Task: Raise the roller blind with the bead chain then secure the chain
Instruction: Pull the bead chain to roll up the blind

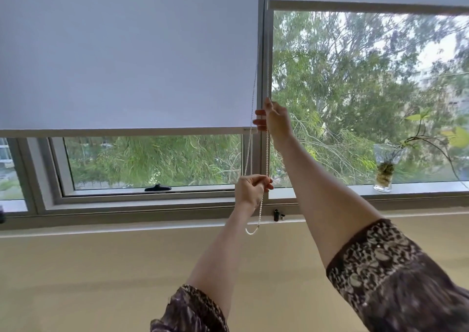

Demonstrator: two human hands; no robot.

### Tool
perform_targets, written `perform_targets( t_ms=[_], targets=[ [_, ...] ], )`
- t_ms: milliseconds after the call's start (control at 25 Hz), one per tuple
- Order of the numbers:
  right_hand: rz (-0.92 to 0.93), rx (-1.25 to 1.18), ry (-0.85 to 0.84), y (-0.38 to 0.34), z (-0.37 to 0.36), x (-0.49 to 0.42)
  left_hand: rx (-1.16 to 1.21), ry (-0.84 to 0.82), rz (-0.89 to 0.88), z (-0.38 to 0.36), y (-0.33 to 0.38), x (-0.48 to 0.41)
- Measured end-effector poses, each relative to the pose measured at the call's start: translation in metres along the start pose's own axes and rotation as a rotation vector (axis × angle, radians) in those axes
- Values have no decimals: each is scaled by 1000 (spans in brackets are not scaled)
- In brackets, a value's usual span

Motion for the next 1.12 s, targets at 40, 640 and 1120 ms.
perform_targets(
  t_ms=[40,640,1120],
  targets=[
    [10,3,27,2,1,0,1,-9,5,0,-3,3],
    [119,252,105,54,-10,39,226,-17,50,49,110,-59],
    [41,263,41,121,-6,97,202,111,-4,33,116,-66]
  ],
)
Point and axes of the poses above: each hand's wrist, its own x-axis away from the middle knuckle, its own z-axis out of the back of the hand, y = z × x, the point moved 4 cm from there along -x, towards the middle knuckle, and after that the axes turned 4 degrees about -z, right-handed, at the moved point
